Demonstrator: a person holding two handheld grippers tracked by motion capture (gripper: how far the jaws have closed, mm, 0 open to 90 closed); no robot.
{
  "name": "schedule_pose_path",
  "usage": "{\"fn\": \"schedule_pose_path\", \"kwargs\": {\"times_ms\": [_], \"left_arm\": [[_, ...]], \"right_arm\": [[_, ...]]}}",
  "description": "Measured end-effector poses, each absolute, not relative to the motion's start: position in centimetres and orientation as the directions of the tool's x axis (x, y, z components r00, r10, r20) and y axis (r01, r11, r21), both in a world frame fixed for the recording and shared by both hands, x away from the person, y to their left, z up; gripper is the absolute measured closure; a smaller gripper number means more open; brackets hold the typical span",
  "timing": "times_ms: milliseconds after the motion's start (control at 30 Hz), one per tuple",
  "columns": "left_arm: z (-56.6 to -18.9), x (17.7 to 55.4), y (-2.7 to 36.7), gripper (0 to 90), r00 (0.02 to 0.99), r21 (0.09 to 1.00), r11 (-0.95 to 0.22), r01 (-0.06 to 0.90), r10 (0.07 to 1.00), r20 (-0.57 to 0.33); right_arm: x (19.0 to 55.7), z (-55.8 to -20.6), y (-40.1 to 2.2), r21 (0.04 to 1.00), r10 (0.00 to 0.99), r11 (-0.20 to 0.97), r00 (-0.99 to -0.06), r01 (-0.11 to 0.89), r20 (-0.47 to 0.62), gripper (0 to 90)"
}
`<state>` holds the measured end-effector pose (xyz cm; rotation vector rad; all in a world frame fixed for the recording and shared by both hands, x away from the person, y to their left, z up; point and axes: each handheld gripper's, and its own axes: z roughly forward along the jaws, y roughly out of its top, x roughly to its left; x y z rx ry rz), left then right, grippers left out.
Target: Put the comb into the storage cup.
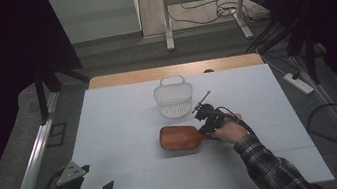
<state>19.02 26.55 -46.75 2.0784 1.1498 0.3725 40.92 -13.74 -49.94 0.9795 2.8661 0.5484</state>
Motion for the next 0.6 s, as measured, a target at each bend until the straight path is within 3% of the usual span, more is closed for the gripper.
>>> {"fn": "schedule_pose_path", "kwargs": {"times_ms": [600], "left_arm": [[-46.7, 19.0, 26.4, 1.4, 0.565, 0.706, -0.353, 0.613, 0.821, -0.08]], "right_arm": [[37.4, -49.7, -16.4, 0.365, 0.605, 0.719, -0.791, 0.592, 0.091, 89.1]]}}
